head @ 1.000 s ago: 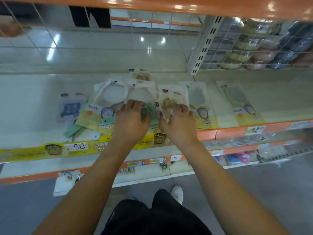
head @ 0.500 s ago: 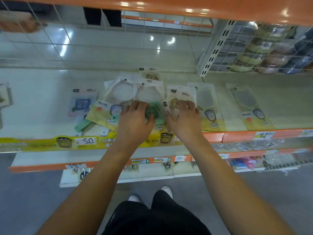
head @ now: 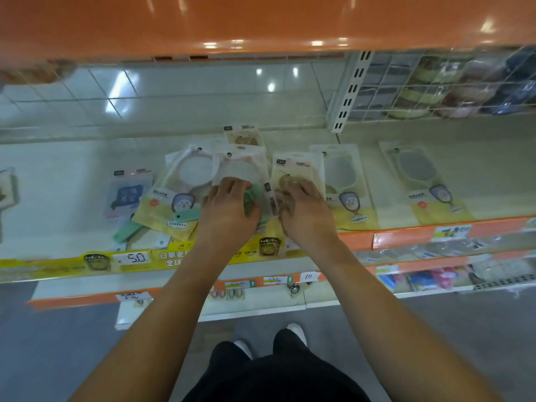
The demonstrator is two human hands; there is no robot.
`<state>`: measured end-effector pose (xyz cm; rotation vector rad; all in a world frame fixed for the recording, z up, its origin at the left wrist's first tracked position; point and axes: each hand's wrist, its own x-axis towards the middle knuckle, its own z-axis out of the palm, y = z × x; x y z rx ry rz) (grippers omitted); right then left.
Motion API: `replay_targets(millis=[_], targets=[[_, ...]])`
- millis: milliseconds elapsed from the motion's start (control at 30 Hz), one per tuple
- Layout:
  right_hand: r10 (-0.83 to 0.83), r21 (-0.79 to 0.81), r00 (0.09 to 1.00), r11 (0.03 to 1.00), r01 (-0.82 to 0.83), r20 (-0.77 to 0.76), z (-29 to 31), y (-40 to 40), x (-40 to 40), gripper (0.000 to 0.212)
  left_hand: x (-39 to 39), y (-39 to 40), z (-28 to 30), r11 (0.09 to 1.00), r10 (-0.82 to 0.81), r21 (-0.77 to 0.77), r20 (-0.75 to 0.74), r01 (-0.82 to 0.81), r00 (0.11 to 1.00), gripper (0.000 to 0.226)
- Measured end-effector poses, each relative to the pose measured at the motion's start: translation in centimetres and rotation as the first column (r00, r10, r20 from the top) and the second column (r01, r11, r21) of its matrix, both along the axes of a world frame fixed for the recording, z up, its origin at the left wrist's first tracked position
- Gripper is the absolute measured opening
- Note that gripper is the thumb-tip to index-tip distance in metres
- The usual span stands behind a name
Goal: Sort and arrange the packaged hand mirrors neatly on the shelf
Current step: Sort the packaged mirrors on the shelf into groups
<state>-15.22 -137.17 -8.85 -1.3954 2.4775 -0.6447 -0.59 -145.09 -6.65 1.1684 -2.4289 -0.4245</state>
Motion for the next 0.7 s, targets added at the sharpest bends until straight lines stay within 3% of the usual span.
replay_targets(millis=[167,400,567,700], targets=[[-0.007,0.122,0.994,0.993,-0.006,0.111,0.3,-0.2,-1.8,0.051,-1.1,0.8,-0.2,0.999,-0.031,0.023,0.029,0.030,0.999,0.040],[-0.080,0.147,0.990,0.987,0.062,0.118,1.2,0.1,-3.8,0.048,-2.7,0.6,0.1,1.000,-0.017,0.013,0.046,0.017,0.999,0.048],[-0.021,0.128,0.998,0.992,0.013,0.063,2.0,-0.3,-3.9,0.060,-3.6,0.8,0.1,1.000,-0.011,0.029,0.058,0.009,0.998,0.031],[-0.008,0.186,0.998,0.982,-0.003,0.057,1.7,-1.0,-4.3,0.057,-3.9,0.8,0.3,0.999,0.031,0.019,0.078,-0.033,0.996,0.036]])
